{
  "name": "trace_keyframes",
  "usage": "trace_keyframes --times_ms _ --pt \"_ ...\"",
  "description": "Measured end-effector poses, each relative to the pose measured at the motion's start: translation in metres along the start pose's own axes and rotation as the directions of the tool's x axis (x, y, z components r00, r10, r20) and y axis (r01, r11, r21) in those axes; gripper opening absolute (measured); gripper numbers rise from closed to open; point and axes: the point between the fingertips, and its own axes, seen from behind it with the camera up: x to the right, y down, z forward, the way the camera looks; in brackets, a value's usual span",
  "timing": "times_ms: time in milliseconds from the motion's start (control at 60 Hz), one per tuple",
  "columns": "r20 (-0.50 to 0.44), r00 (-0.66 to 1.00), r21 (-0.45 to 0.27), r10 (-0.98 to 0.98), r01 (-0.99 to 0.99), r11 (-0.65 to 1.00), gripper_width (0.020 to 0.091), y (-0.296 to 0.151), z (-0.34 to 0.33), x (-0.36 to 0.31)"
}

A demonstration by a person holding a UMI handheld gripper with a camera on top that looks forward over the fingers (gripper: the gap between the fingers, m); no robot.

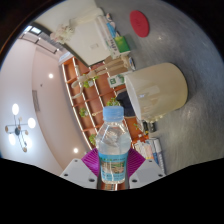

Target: Pour water

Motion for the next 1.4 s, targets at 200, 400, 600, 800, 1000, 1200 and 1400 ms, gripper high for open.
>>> trace_keyframes --times_ms 200,400,600,800,1000,1200,1400 --pt "0.021 0.994 0.0 0.109 -0.109 0.994 0.0313 -0.003 -0.002 -0.001" --pt "-0.051 0.992 -0.045 -0.112 0.11 0.993 0.0316 0.011 0.0 0.007" --pt "-0.093 0.598 -0.182 -0.796 0.776 0.604 0.0316 -0.001 0.017 -0.013" --pt "-0.099 -0.026 -0.215 -0.995 0.977 -0.004 0.032 -0.041 0.02 -0.055" --pt "-0.289 -0.421 -0.331 -0.86 0.887 -0.323 0.032 -0.142 -0.004 -0.074" --pt "-0.449 -0.384 -0.361 -0.807 0.904 -0.23 0.0319 -0.253 -0.033 -0.053" --pt "-0.449 -0.375 -0.4 -0.811 0.896 -0.193 0.0321 -0.304 -0.038 -0.009"
